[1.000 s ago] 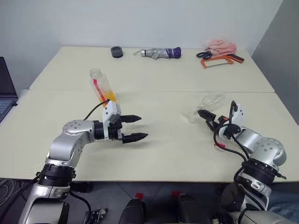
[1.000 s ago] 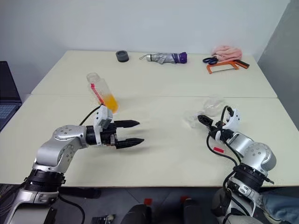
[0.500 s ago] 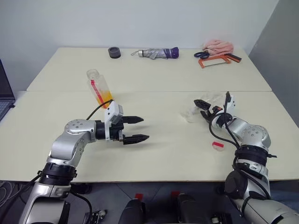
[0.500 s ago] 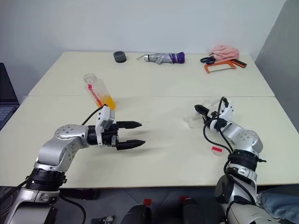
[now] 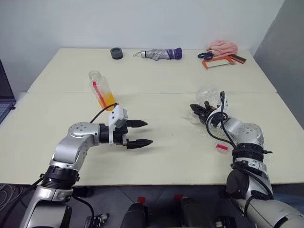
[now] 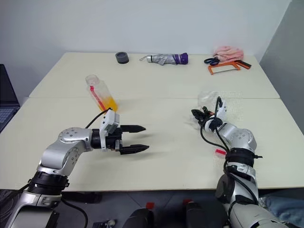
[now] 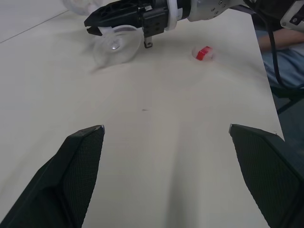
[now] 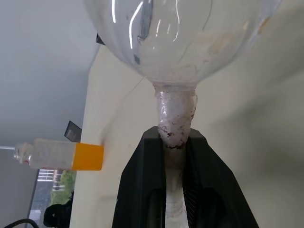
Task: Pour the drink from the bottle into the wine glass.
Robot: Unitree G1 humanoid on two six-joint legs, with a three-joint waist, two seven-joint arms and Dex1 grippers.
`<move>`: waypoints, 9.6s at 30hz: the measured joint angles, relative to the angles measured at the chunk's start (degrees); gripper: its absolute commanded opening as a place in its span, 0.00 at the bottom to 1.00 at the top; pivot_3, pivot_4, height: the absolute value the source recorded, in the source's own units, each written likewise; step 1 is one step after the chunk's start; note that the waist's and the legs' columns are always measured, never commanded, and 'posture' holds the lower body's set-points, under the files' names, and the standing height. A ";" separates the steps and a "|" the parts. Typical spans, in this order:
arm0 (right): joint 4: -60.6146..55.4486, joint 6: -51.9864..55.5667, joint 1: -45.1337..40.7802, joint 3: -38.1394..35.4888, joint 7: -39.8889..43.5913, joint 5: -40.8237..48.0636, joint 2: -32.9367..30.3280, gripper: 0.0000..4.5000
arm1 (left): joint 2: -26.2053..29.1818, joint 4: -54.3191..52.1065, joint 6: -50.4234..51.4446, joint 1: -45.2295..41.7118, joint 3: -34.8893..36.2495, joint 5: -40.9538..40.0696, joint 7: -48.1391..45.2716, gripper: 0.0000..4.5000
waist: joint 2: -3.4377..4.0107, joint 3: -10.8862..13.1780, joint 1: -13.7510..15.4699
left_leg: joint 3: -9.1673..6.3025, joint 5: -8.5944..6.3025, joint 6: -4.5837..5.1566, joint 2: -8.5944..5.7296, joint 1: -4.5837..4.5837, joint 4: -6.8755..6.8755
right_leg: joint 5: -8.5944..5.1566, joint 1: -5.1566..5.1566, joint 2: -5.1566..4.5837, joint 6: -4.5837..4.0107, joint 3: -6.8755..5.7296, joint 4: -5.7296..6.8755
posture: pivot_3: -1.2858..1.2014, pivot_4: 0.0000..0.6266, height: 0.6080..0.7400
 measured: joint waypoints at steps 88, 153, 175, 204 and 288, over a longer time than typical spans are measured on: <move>30.74 -74.21 -3.10 38.96 20.72 -39.81 8.87 1.00 | 5.34 -18.33 5.40 4.82 18.43 -6.65 22.44 1.00 | 0.05 0.08 -1.25 | -0.05 0.03 -0.06 0.04 0.08 -0.06 | 0.01 0.00 -0.13 -0.01 0.00 -0.04 | 0.52 0.24 1.00; -61.43 -23.90 23.86 44.03 27.91 -19.52 -17.05 1.00 | -6.33 38.79 -20.64 -17.83 17.56 12.37 36.14 1.00 | 0.01 0.06 1.44 | -0.17 0.01 -0.02 -0.12 -0.07 0.10 | 0.01 0.02 -0.09 0.01 -0.18 -0.08 | 0.52 0.24 1.00; -61.87 -23.70 23.40 43.22 25.69 -19.08 -16.96 1.00 | -7.28 38.78 -26.55 -21.64 12.29 16.54 32.28 0.37 | -0.10 0.12 1.50 | -0.26 0.02 -0.04 -0.07 -0.19 0.14 | 0.01 -0.03 -0.14 0.01 -0.20 -0.08 | 0.52 0.24 1.00; -59.96 -24.03 21.66 39.59 10.38 -22.81 -9.36 1.00 | -3.21 49.92 -64.35 -37.69 -6.01 45.62 44.69 0.37 | -0.11 0.13 1.42 | -0.14 0.01 -0.02 -0.19 -0.20 0.11 | 0.01 -0.09 -0.03 0.01 -0.18 -0.08 | 0.52 0.24 1.00; -58.90 -31.26 28.97 44.53 7.89 -29.72 -4.41 1.00 | 0.69 61.48 -72.99 -49.92 -21.43 68.99 72.31 0.37 | -0.11 0.13 1.39 | -0.01 0.02 -0.04 -0.22 -0.20 0.13 | 0.01 -0.10 -0.02 0.01 -0.21 -0.03 | 0.52 0.24 1.00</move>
